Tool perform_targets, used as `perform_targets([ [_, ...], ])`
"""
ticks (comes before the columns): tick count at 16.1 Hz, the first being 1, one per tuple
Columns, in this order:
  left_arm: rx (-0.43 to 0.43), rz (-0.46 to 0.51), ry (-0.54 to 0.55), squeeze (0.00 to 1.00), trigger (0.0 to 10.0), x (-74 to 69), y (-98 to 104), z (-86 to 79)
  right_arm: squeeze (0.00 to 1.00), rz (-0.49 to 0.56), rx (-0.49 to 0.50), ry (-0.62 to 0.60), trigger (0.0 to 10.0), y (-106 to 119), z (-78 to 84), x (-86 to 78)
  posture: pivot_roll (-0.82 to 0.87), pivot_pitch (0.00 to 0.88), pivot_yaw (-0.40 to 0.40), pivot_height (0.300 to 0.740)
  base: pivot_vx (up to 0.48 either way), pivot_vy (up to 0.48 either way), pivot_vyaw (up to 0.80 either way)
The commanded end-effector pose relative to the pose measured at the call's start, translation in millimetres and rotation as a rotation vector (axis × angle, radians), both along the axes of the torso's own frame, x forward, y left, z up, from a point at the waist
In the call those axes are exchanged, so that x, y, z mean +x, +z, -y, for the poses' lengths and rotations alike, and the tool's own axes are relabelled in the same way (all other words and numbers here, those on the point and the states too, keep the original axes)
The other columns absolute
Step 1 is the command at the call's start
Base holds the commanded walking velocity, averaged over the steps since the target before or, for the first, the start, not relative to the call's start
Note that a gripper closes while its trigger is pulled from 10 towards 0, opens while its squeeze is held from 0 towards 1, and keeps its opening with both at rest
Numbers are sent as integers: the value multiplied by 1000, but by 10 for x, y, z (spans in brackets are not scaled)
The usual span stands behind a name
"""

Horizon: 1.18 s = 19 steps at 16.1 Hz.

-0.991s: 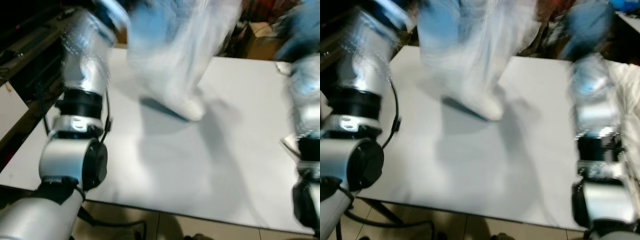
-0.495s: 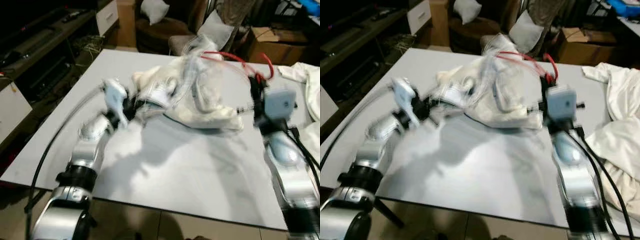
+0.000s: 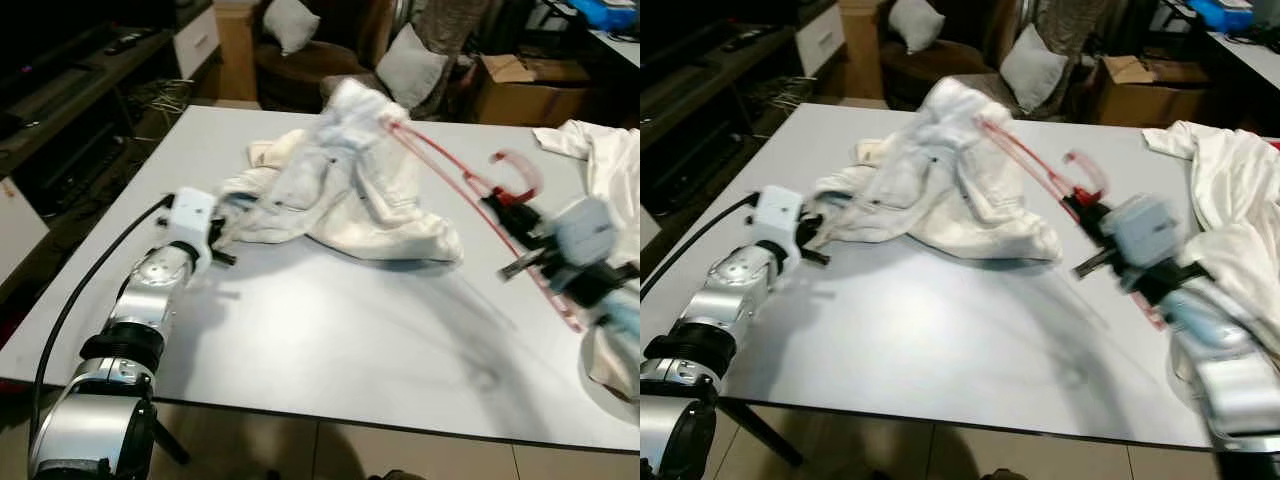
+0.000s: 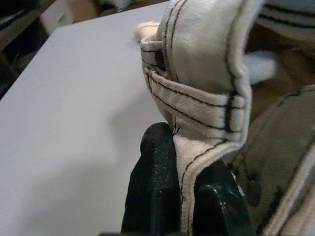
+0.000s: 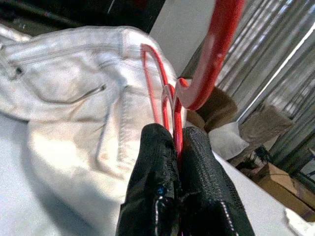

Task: Hang hanger

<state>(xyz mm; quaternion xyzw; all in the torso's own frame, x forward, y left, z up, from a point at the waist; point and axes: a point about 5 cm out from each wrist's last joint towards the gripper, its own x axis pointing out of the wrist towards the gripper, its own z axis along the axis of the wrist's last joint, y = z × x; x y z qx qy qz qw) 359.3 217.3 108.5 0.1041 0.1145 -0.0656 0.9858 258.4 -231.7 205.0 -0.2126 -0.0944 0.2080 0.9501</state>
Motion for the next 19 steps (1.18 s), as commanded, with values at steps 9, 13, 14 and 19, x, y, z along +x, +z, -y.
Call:
perform_targets([
  [9,-178,526,-367,0,0,399,1540,536,0,-296,-85,369,10000,82,-66,-229,-92,0,21,740,0,0,0],
  [13,-299,762,-795,0,0,178,2417,870,0,-421,-226,344,10000,23,78,-114,-98,0,28,740,0,0,0],
  [14,-352,796,-874,0,0,95,2542,925,0,-446,-243,335,10000,-17,57,-22,-98,0,28,740,0,0,0],
  [19,-518,833,-1063,0,0,-173,2651,934,0,-337,-148,124,10000,-193,-164,693,-68,0,3,740,0,0,0],
])
